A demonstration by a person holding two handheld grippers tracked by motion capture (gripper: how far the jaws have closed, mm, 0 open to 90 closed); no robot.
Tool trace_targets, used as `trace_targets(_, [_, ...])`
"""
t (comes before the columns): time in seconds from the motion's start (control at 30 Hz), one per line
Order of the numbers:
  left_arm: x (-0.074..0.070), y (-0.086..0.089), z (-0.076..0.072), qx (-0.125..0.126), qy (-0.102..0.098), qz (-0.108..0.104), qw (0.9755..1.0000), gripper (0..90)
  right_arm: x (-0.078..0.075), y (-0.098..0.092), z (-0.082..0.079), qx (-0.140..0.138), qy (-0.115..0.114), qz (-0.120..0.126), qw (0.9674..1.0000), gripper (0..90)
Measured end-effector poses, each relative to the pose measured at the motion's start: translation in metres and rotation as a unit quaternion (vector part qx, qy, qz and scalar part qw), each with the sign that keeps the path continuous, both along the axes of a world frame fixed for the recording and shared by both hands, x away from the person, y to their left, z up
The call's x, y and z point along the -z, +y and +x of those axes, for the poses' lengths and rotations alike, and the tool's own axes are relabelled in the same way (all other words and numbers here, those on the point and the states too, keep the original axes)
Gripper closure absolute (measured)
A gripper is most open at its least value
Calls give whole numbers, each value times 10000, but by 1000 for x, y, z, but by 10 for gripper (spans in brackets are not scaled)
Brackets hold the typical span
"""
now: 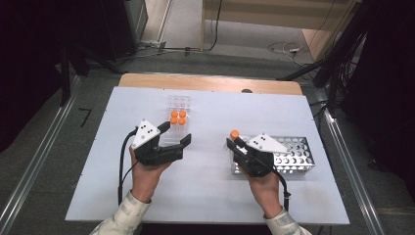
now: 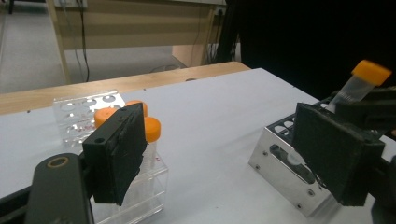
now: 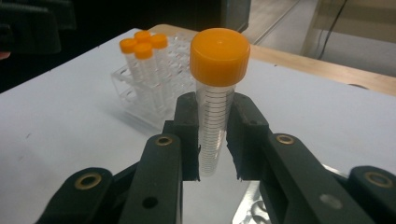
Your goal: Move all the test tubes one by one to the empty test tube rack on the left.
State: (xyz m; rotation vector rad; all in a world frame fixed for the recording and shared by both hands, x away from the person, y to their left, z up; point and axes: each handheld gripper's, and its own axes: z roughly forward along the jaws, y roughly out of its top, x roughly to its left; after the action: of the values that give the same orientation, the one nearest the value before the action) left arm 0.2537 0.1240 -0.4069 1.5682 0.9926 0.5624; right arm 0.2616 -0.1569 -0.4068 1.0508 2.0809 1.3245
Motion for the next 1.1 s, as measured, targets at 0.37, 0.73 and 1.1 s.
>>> trace_targets(0.37, [1, -26, -13, 524, -59, 164, 9985, 184, 17, 24, -5, -446, 226, -212, 9985, 725])
trace_targets(0.73, [11, -44, -17, 998, -94, 415, 9941, 369, 26, 42, -13, -789, 390, -374, 9954, 724])
trace_targets(1.1, [15, -49, -18, 1162, -173, 678, 9908, 594, 28, 48, -16, -949, 439, -348, 9939, 724])
